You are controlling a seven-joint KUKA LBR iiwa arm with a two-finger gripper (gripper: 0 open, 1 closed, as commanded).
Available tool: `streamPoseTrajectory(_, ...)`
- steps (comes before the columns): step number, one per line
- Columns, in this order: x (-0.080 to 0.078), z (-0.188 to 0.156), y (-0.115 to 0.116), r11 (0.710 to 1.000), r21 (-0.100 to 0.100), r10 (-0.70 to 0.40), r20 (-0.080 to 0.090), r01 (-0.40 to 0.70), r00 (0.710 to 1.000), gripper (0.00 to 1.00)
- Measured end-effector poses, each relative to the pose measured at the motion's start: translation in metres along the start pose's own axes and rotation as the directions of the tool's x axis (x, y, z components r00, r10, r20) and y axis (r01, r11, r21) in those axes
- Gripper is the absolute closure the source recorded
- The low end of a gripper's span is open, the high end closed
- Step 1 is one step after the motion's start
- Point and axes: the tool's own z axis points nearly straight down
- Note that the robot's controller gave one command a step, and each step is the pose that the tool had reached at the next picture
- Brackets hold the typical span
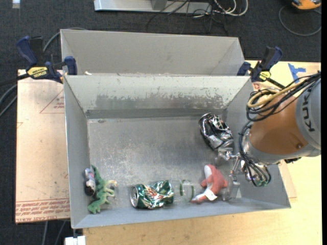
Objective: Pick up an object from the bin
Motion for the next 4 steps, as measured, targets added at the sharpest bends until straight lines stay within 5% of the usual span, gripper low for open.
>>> streamPoseTrajectory(1,0.011,0.005,0.020,0.997,0.001,0.084,0.012,-0.084,0.996,0.00)
streamPoseTrajectory(2,0.011,0.008,0.046,0.984,0.000,-0.178,0.002,0.178,0.984,1.00)
streamPoseTrajectory(4,0.012,0.008,0.044,0.977,0.000,-0.213,0.003,0.213,0.977,1.00)
